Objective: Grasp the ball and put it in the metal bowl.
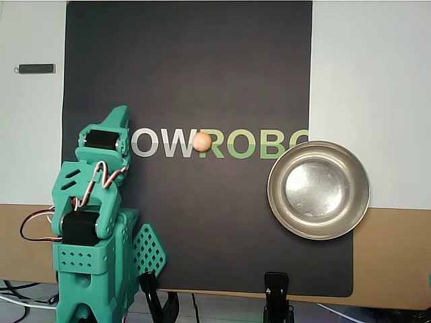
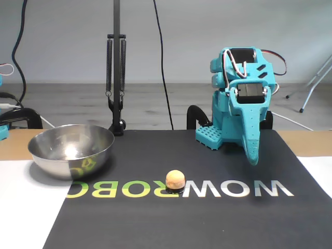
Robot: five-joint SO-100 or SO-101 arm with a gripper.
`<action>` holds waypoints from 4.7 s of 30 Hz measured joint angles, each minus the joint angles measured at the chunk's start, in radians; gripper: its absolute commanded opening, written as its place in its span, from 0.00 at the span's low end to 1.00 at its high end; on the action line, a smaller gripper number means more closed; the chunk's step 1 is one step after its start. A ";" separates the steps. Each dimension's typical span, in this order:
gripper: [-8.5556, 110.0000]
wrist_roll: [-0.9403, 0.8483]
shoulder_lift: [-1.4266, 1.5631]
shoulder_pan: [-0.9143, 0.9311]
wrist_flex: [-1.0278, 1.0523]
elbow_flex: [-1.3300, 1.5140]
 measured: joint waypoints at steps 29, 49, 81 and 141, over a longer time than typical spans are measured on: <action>0.07 0.000 0.000 0.000 0.000 0.000; 0.07 0.000 0.000 0.000 0.000 0.000; 0.07 0.000 0.000 0.000 0.000 0.000; 0.07 0.000 -0.657 0.086 0.034 -0.540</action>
